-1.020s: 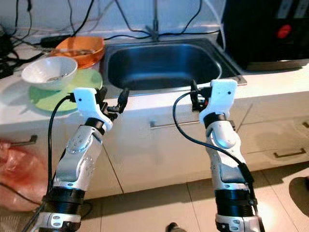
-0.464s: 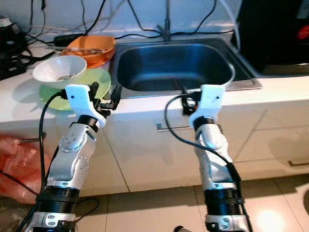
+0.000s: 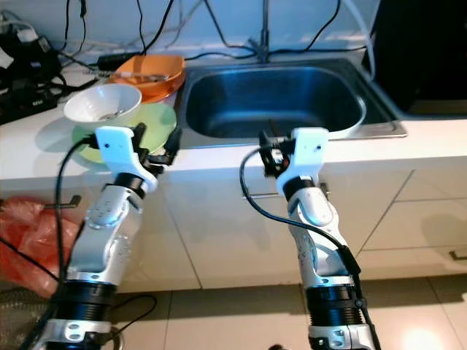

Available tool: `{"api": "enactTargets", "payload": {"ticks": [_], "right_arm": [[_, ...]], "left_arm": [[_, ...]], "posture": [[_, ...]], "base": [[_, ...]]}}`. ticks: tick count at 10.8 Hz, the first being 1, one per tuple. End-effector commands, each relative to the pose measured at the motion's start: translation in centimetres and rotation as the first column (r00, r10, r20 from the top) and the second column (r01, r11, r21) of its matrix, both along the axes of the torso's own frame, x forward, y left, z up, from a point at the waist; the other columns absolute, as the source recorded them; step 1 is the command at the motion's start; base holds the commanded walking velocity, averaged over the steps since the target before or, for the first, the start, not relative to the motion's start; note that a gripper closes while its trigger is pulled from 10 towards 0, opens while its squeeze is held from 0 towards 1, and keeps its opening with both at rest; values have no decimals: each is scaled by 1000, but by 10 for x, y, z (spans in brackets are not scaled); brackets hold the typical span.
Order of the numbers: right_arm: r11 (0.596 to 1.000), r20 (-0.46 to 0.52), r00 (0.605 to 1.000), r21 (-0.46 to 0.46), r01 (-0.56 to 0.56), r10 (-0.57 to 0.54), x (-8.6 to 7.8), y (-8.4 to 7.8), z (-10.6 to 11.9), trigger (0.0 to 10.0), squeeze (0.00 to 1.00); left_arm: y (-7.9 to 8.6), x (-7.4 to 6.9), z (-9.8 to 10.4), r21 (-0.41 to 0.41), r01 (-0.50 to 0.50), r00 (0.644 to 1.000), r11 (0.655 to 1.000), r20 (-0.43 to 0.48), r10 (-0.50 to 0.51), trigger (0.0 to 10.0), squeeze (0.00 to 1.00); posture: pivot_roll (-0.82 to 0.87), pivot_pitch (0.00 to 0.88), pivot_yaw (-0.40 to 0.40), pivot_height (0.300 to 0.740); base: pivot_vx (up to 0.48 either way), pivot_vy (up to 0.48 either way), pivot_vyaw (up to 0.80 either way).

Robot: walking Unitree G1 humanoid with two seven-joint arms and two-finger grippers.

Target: Kitchen organization

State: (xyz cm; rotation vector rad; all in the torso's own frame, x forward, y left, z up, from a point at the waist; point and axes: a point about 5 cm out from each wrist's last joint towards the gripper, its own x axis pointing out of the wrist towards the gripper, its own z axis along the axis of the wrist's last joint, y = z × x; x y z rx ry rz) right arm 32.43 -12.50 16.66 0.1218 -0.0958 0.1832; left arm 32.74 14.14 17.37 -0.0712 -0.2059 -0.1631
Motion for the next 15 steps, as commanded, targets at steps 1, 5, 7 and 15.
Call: {"api": "enactTargets", "payload": {"ticks": [1, 5, 7, 15], "right_arm": [[991, -1, 997, -113, 76, -77, 4, -7, -1, 10000, 0], [997, 45, 999, -77, 2, 2, 0, 6, 8, 10000, 0], [999, 48, 999, -38, -20, 22, -5, 10, 6, 10000, 0], [999, 78, 996, -41, -36, 39, -6, 10, 10, 10000, 0]], "left_arm": [[-2, 2, 7, 4, 7, 1000, 1000, 24, -7, 10000, 0], [-2, 3, 8, -5, 16, 999, 1000, 30, -16, 10000, 0], [-1, 4, 11, -9, 14, 999, 1000, 35, -14, 10000, 0], [0, 4, 13, -25, 6, 999, 1000, 42, -5, 10000, 0]], "posture": [[35, 0, 88, 740], [37, 0, 98, 740], [34, 0, 103, 740], [38, 0, 103, 740]], "base": [[0, -300, 0], [0, -243, 0], [0, 0, 0], [30, 0, 0]]}}
